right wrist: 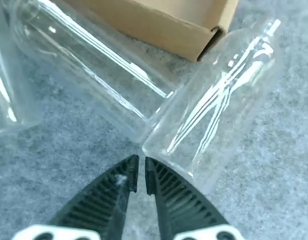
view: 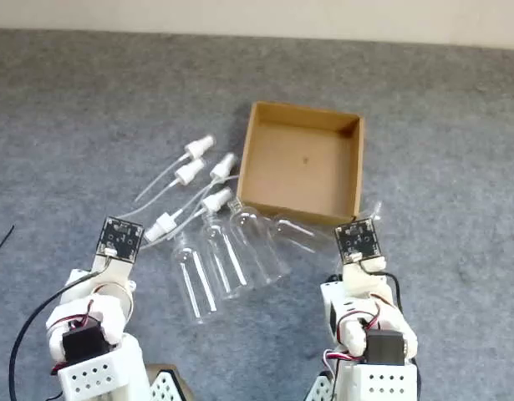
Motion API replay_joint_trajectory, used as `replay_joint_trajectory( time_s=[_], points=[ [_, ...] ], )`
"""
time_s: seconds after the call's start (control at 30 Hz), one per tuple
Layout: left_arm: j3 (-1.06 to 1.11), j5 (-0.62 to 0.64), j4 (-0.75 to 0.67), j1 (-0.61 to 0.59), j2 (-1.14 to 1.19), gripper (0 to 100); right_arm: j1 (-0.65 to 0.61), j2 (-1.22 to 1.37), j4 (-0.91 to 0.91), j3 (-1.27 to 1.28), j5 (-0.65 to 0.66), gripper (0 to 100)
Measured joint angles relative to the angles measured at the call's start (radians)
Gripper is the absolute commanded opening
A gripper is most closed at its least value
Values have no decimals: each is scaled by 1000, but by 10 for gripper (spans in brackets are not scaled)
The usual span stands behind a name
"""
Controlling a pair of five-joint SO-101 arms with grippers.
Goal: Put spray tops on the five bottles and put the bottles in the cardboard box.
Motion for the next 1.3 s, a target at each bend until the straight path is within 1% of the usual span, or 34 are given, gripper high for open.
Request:
replay_joint_trajectory(
  time_s=[0.17,0.3,0.37,0.6,0.7,0.83,0.93,1.03,1.1,1.2,1.3],
  points=[
    [0,-5,-3,-9,0,123,0,0,-2,0,8,9],
    [0,-5,-3,-9,0,123,0,0,-2,0,132,9],
    [0,-5,-3,-9,0,123,0,0,-2,0,169,10],
    [0,-5,-3,-9,0,123,0,0,-2,-5,187,10],
    [0,-5,-3,-9,0,123,5,52,-2,-40,190,10],
    [0,-6,-3,-9,0,123,0,241,-2,-181,190,10],
    [0,-6,-3,-9,0,123,-78,445,-2,-341,190,31],
    [0,-6,-3,-9,0,122,-163,703,-3,-506,190,116],
    [0,-6,-3,-9,0,122,-218,875,-3,-606,196,155],
    [0,-6,-3,-9,0,122,-264,1129,-3,-741,241,159],
    [0,-6,-3,-9,0,122,-301,1330,-3,-855,259,163]
  ],
)
